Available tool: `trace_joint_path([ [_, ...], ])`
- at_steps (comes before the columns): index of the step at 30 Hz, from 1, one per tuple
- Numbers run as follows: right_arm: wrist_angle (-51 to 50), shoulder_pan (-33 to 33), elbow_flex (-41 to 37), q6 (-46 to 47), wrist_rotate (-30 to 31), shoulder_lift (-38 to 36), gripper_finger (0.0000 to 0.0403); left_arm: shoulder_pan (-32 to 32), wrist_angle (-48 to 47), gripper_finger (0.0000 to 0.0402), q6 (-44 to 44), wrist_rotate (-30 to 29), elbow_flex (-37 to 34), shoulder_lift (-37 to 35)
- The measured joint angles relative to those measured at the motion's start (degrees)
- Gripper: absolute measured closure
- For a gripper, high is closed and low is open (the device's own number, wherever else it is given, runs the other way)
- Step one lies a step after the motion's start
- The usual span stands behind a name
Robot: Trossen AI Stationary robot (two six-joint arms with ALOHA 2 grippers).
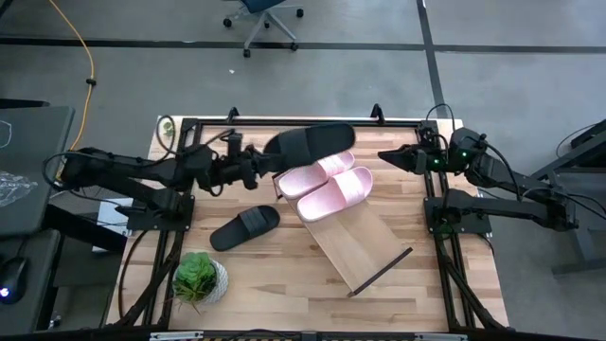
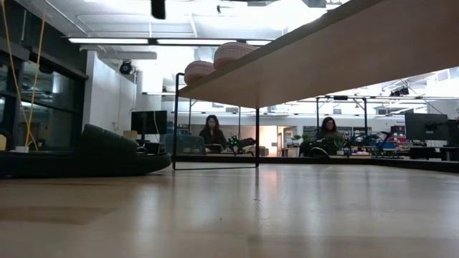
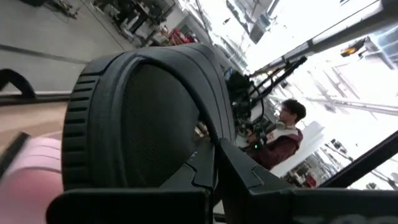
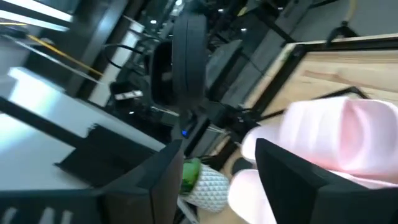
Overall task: Pick and place slides into the shelf
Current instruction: Put the top black slide on the shelf
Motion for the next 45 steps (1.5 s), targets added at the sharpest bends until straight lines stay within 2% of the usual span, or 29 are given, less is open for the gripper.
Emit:
trace_joint_path([
  [5,6.1,0.0,0.0,0.4,-1.0,2.2,0.0197,-0.3,-0.1,0.0401,0.0,1.0,4.3,4.8],
  [10,6.9,0.0,0.0,-0.3,-1.9,3.4,0.0196,-0.3,-0.1,0.0401,-0.2,1.8,7.6,8.2],
  [18,10.6,0.1,0.0,-1.5,-2.1,3.2,0.0196,-0.9,0.4,0.0401,-1.6,2.6,9.0,11.5],
  [30,10.6,0.2,0.0,-1.6,-1.7,3.4,0.0199,-2.6,-0.1,0.0401,-2.1,0.4,9.0,11.8],
  [37,10.6,0.4,0.0,0.0,-4.7,5.5,0.0206,-2.6,-0.1,0.0401,-2.1,0.4,9.0,11.8],
  [45,13.5,2.4,0.0,-0.4,-3.8,7.5,0.0206,-3.3,-0.9,0.0401,-2.6,0.5,9.0,11.7],
])
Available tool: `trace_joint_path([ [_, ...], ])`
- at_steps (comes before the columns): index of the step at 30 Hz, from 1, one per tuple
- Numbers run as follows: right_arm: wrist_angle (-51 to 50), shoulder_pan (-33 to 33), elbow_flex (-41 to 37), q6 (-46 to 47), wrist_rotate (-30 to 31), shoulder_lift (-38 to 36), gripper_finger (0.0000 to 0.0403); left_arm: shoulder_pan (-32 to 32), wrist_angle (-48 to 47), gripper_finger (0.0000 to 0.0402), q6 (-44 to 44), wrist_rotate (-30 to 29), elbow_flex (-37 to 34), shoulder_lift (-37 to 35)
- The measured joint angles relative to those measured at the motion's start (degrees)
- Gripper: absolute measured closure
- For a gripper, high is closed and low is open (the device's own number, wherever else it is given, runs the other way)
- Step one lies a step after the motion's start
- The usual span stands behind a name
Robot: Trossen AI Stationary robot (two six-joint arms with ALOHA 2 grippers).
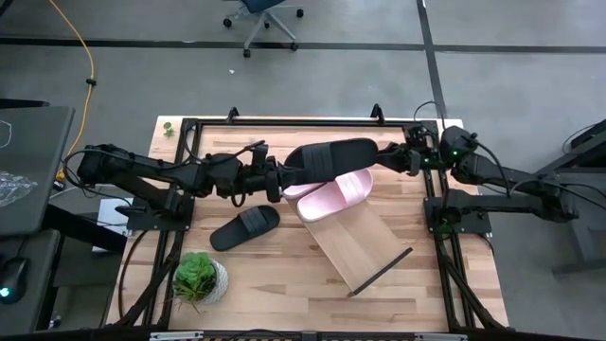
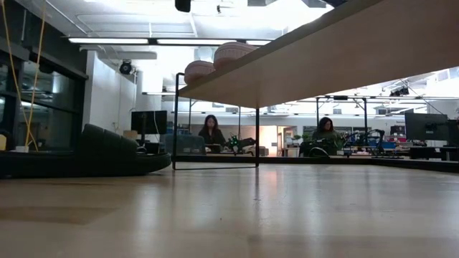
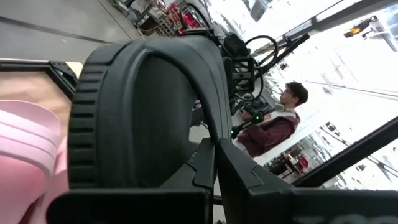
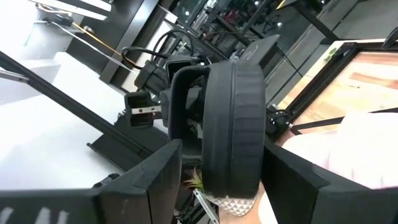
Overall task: Pick and place slides into the shelf
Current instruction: Put the top black slide on the shelf
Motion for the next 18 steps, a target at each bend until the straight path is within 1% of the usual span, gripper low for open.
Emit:
trace_joint_path([
  [5,0.0,0.6,0.0,-0.1,0.6,0.8,0.0207,-0.3,-0.7,0.0401,-0.1,0.0,0.0,0.0],
  [8,0.0,1.4,0.0,-0.1,1.2,1.0,0.0220,-0.3,-0.8,0.0401,-0.1,0.0,0.0,0.0],
  [13,0.0,2.1,0.0,0.3,3.3,1.0,0.0275,-0.2,-0.3,0.0400,1.1,0.0,0.0,0.0],
  [18,-0.2,2.1,0.0,0.1,3.7,1.0,0.0333,-0.2,-0.2,0.0400,1.2,0.0,0.0,0.0],
])
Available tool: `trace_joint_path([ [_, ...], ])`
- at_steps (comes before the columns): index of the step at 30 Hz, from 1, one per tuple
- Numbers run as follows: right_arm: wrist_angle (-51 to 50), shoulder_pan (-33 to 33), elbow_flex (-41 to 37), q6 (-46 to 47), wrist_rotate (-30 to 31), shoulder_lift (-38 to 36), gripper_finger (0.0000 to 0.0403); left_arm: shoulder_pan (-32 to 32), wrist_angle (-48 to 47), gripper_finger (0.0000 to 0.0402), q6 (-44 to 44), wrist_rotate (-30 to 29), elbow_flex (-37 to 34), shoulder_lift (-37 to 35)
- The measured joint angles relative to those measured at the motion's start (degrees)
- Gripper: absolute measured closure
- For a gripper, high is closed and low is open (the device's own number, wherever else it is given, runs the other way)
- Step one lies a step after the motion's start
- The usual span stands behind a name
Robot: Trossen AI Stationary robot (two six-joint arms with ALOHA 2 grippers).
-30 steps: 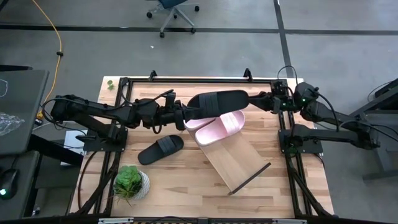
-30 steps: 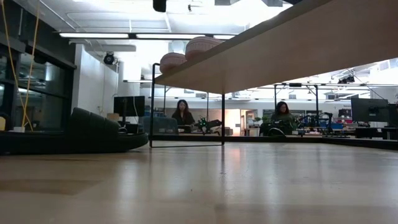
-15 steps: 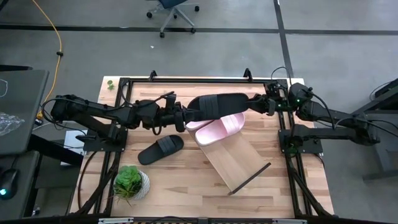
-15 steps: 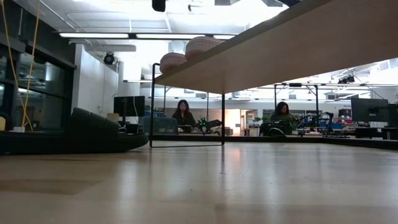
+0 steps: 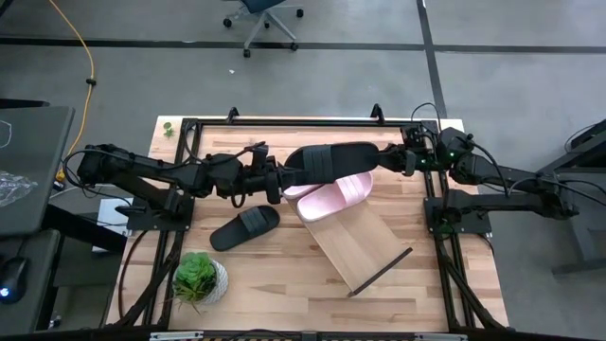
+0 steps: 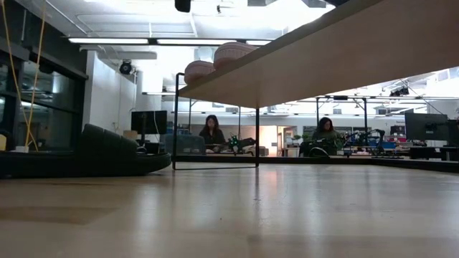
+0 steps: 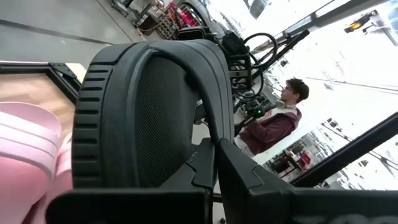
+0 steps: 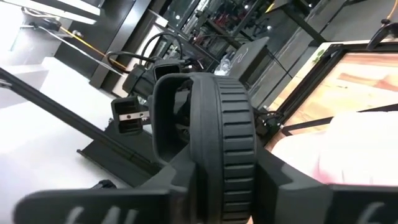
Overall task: Pick and place slides into the shelf
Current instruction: Put the top black slide on the shelf
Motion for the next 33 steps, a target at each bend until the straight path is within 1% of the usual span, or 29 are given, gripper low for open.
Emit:
trace_joint_path([
  [3,0.0,0.0,0.0,-0.2,0.2,0.0,0.0347,0.0,0.0,0.0400,0.1,0.0,0.0,0.0],
  [6,0.0,0.0,0.0,-0.2,0.8,0.0,0.0349,0.0,-0.1,0.0400,0.4,0.0,0.0,0.0],
  [8,0.0,0.0,0.0,-0.9,2.1,-0.4,0.0350,0.0,-0.1,0.0391,0.9,-0.1,0.0,0.0],
  [10,-0.3,0.1,0.0,-1.9,4.2,-1.4,0.0351,0.1,-0.2,0.0369,1.3,-0.3,0.0,0.0],
  [13,-1.7,-0.2,0.0,-2.7,6.8,-3.8,0.0352,0.1,-0.4,0.0321,1.3,-0.3,0.0,-0.1],
  [18,-8.2,-1.3,0.0,-2.4,7.8,-8.9,0.0352,0.8,-0.7,0.0242,1.8,0.0,0.0,-0.1],
  [20,-11.5,-1.3,0.0,-2.1,8.8,-11.1,0.0352,2.0,-0.7,0.0220,2.9,1.2,0.0,-0.1],
  [22,-14.5,-1.3,0.0,-1.0,9.2,-13.4,0.0352,3.3,-0.7,0.0207,4.8,3.0,0.0,-0.1],
  [24,-17.6,-1.4,0.0,0.7,8.8,-15.5,0.0352,5.0,-0.9,0.0201,7.2,5.1,0.0,-0.6],
  [26,-20.4,-1.3,0.0,3.2,6.7,-17.4,0.0352,6.3,-0.4,0.0202,9.8,6.8,0.0,-1.0],
  [29,-24.0,-1.2,0.0,7.4,3.9,-19.9,0.0352,8.3,-0.7,0.0212,13.2,8.8,0.0,-1.8],
  [33,-29.0,-1.2,0.0,12.8,1.9,-21.8,0.0352,10.1,-0.3,0.0234,16.5,10.1,0.0,-3.3],
])
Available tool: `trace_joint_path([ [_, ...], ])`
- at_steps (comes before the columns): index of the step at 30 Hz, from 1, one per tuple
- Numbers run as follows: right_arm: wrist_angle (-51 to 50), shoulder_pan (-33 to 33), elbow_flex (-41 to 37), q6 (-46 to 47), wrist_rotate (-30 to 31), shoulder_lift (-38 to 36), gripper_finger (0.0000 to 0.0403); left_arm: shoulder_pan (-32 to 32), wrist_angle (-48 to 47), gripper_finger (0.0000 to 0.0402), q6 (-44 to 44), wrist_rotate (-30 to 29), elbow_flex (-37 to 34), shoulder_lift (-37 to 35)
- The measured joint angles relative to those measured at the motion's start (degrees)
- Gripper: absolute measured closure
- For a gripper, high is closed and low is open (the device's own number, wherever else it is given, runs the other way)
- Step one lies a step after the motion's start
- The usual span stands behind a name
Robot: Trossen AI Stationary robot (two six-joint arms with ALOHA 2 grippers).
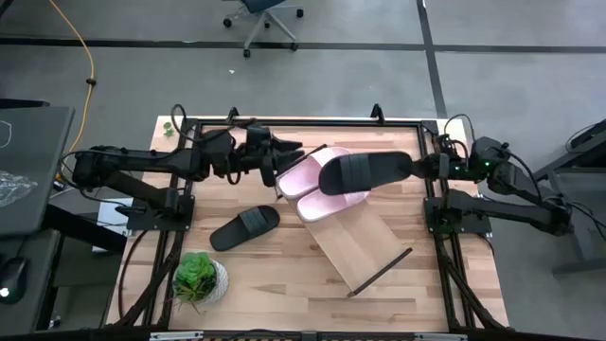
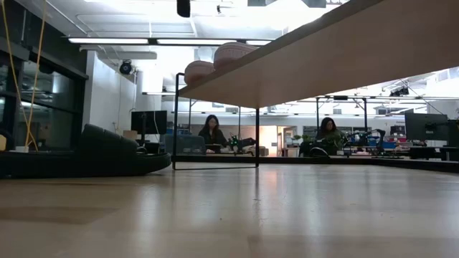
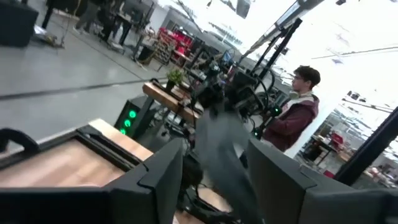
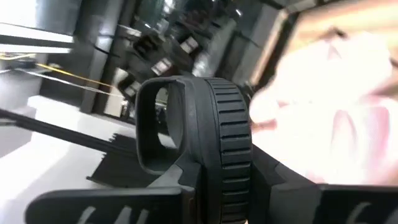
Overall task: Pick and place slides into the shelf
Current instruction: Put the top black slide on the shelf
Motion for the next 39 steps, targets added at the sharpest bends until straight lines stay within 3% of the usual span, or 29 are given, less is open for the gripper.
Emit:
trace_joint_path([
  [7,-11.7,1.7,0.0,5.7,-5.1,-0.1,0.0352,2.1,-0.8,0.0267,3.9,2.3,0.0,-2.9],
  [18,-13.7,6.8,0.0,12.8,-5.7,0.2,0.0352,2.4,-2.4,0.0282,10.0,1.4,0.0,-5.6],
  [29,-14.2,17.6,-0.2,20.6,5.8,1.2,0.0352,2.4,-3.9,0.0284,12.4,1.4,0.0,-5.7],
  [39,-7.2,31.6,-0.2,23.3,18.2,9.7,0.0352,2.4,-3.9,0.0284,13.8,1.5,0.0,-5.7],
])
